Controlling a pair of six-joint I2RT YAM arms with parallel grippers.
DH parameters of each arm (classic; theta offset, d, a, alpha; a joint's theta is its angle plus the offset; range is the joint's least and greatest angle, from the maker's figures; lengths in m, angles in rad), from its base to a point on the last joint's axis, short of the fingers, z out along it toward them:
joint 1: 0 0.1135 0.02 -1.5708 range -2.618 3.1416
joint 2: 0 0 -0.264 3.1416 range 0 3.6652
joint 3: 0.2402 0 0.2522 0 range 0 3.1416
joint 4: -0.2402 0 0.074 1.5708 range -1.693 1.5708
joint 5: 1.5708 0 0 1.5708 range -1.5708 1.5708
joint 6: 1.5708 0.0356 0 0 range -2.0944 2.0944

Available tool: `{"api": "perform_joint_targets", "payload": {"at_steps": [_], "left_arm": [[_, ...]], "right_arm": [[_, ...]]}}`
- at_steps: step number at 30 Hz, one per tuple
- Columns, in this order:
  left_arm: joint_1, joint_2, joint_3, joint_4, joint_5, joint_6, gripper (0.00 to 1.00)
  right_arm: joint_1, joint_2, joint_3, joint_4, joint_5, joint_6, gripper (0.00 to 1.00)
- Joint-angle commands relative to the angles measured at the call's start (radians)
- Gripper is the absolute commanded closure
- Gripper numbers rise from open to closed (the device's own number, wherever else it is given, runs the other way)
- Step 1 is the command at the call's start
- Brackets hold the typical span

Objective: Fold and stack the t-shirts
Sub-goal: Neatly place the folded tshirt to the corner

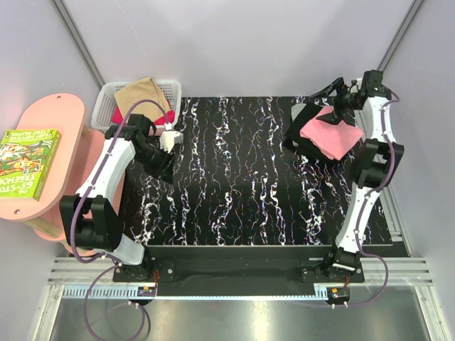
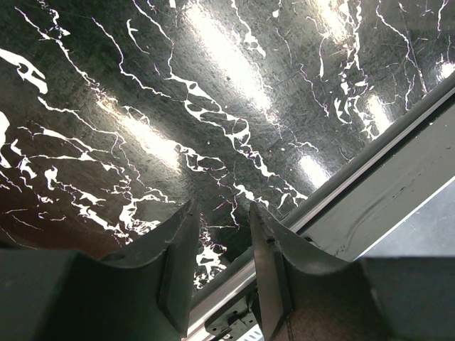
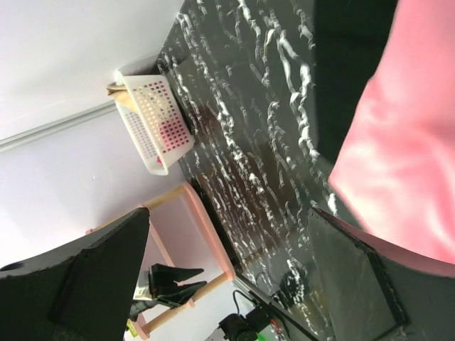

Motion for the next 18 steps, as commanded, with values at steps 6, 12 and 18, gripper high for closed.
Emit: {"api": "perform_joint_targets", "payload": {"at_steps": [6, 12, 18], "left_arm": [[0.001, -0.024, 0.019, 0.004, 0.034, 0.006, 0.61], [0.003, -0.033, 0.011, 0.004, 0.025, 0.014, 0.61], [0.003, -0.013, 0.031, 0.006, 0.026, 0.011, 0.61]], "right_arm": [[-0.033, -0.162, -0.506, 0.341, 0.006, 0.135, 0.0], [-0.047, -0.088, -0.594, 0.367, 0.009, 0.13, 0.0], [-0.049, -0.165, -0.546, 0.482, -0.095, 0.182, 0.0]]}}
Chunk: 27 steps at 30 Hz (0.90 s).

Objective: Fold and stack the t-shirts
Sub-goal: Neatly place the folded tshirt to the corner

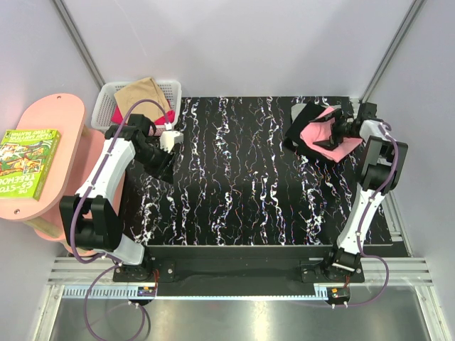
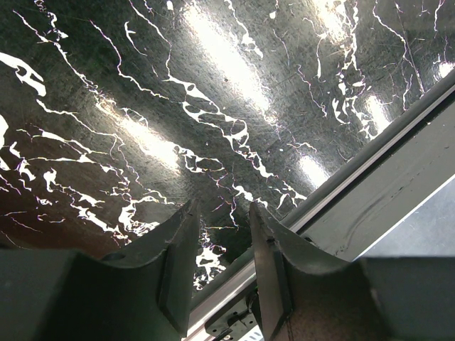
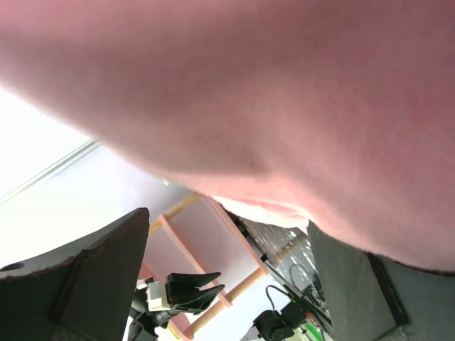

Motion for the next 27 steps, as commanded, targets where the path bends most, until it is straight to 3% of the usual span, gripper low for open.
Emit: {"api": "perform_joint_targets", "payload": {"at_steps": [1, 7, 13, 22, 27], "left_arm": [[0.003, -0.002, 0.036, 0.004, 0.023, 0.007, 0.61], [0.003, 0.014, 0.057, 0.001, 0.025, -0.002, 0.61], [0.003, 0.012, 0.06, -0.004, 0.003, -0.005, 0.61], [0.003, 0.007, 0.068, -0.021, -0.006, -0.008, 0.61], [0.003, -0.006, 0.064, -0.022, -0.003, -0.006, 0.61]], "right_arm": [[0.004, -0.07, 0.056, 0.133, -0.074, 0.048, 0.0], [0.004, -0.013, 0.312, 0.183, -0.121, 0.15, 0.01], [0.004, 0.198, 0.467, 0.191, -0.136, 0.198, 0.0], [0.004, 0.34, 0.513, 0.188, -0.154, 0.183, 0.0], [0.028, 0.286, 0.538, 0.19, -0.213, 0.123, 0.0]]}}
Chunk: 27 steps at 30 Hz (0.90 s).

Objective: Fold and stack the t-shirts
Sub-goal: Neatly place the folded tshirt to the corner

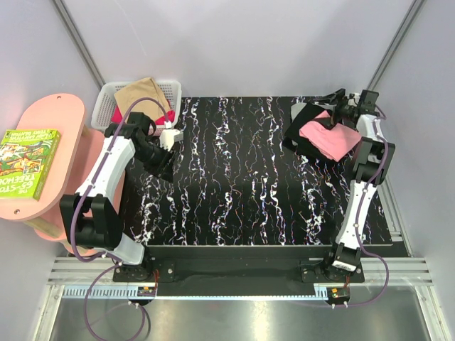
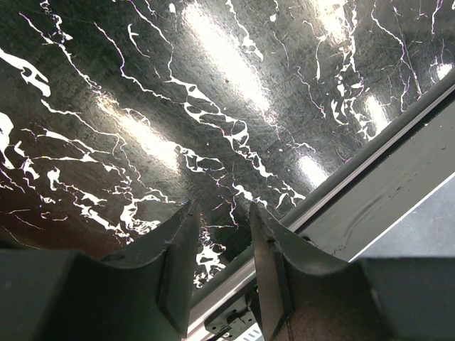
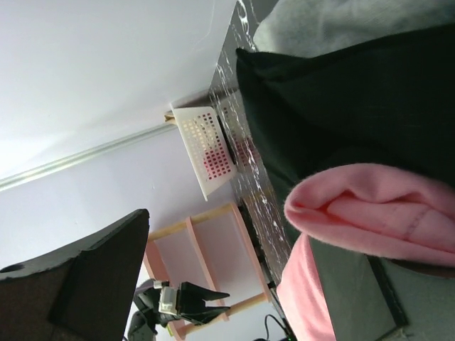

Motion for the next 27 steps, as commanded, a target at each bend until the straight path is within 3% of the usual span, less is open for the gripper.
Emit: {"api": "perform_joint_targets", "payload": {"at_steps": [1, 8, 12, 18, 23, 27], "left_arm": [[0.003, -0.02, 0.035, -0.002, 0.006, -0.003, 0.61], [0.003, -0.052, 0.099, 0.001, 0.066, -0.053, 0.6], [0.003, -0.093, 0.127, 0.064, 0.077, -0.124, 0.59], [0.003, -0.106, 0.144, 0.124, 0.063, -0.21, 0.58], [0.003, -0.107, 0.13, 0.136, 0.068, -0.228, 0.57], [0.003, -0.118, 0.115, 0.162, 0.063, -0.251, 0.57]], "right_arm": [[0.037, -0.123, 0.029, -0.024, -0.058, -0.091, 0.0], [0.149, -0.481, -0.063, -0.086, 0.022, -0.251, 0.0], [0.23, -0.775, -0.306, -0.175, 0.178, -0.468, 0.0], [0.318, -1.123, -0.712, -0.179, 0.391, -0.576, 0.0], [0.333, -1.315, -0.904, -0.163, 0.427, -0.602, 0.0], [0.333, -1.349, -0.927, -0.193, 0.418, -0.618, 0.0]]}}
